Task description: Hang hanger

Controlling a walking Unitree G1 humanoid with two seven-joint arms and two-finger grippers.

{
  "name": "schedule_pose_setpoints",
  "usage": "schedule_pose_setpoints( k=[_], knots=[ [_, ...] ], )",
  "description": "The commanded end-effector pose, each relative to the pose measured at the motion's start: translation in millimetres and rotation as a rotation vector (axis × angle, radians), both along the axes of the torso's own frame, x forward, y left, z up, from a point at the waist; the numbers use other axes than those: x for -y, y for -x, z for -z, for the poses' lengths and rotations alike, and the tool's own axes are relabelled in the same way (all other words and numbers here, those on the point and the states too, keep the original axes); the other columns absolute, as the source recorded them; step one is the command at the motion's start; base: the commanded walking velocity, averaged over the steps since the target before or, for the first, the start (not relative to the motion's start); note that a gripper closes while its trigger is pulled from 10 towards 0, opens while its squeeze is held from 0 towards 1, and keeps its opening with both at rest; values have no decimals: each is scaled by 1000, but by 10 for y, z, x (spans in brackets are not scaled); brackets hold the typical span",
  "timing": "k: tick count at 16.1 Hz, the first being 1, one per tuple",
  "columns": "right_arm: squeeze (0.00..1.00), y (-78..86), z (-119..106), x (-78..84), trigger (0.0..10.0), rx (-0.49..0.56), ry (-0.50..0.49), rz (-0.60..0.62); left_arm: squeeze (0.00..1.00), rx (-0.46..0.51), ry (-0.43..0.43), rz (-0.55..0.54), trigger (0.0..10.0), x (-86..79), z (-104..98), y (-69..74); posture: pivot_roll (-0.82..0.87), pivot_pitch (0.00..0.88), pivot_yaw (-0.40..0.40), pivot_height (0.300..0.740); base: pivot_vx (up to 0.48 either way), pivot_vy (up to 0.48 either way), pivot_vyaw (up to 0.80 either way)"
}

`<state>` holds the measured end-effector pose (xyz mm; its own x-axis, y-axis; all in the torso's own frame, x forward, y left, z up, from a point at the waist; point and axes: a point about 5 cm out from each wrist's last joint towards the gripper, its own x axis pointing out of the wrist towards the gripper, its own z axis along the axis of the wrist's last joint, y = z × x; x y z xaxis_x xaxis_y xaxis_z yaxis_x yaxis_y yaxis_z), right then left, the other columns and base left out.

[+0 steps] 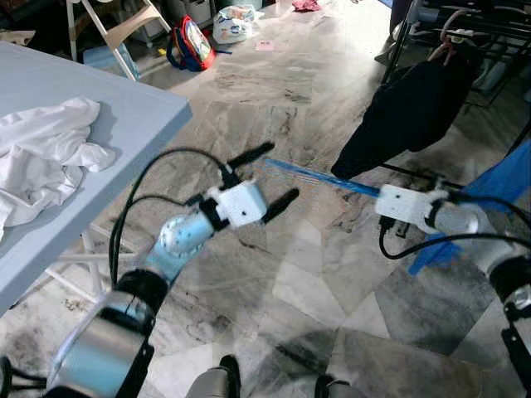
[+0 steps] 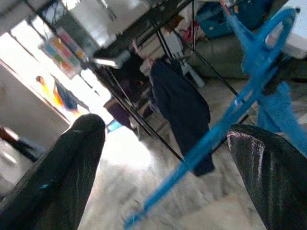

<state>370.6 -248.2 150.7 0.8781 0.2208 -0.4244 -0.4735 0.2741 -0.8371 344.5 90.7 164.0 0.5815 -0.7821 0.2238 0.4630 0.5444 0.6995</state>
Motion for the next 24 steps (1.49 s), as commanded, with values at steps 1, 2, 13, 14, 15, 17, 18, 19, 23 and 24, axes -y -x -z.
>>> schedule_pose_setpoints(
  k=[1,2,13,14,15,17,18,19,23,24],
  knots=[
    [0,7,36,16,0,21,-80,59,1000,-38,28,-22,10000,-36,44,4,29,197,69,740,0,0,0],
    [0,20,73,31,0,32,-141,104,1000,-65,60,-53,10000,-55,92,9,27,192,71,740,0,0,0],
    [0,584,804,49,0,133,-981,754,0,-522,519,-631,10000,-437,745,-9,-74,116,37,740,0,0,0],
    [0,649,858,48,0,140,-1009,795,0,-528,515,-628,10000,-411,765,2,-81,104,39,740,0,0,0],
    [0,735,902,26,0,159,-1037,835,0,-549,512,-607,10000,-373,790,16,-94,96,42,740,0,0,0],
    [0,871,959,-32,0,163,-1035,879,0,-599,519,-588,10000,-325,846,41,-113,86,48,740,0,0,0],
    [0,904,968,-41,0,167,-1038,893,0,-613,520,-587,10000,-312,866,50,-124,78,53,740,0,0,0],
    [0,996,1010,-55,2941,175,-1040,952,0,-652,491,-550,10000,-242,936,91,-142,49,55,740,0,0,0],
    [0,1053,1068,-35,10000,149,-1044,1052,0,-719,498,-514,10000,-169,1018,132,-157,22,40,740,64,0,0],
    [0,1040,1063,-63,10000,137,-1040,1051,0,-739,504,-515,10000,-145,1037,139,-161,27,42,740,274,0,-575]
  ],
)
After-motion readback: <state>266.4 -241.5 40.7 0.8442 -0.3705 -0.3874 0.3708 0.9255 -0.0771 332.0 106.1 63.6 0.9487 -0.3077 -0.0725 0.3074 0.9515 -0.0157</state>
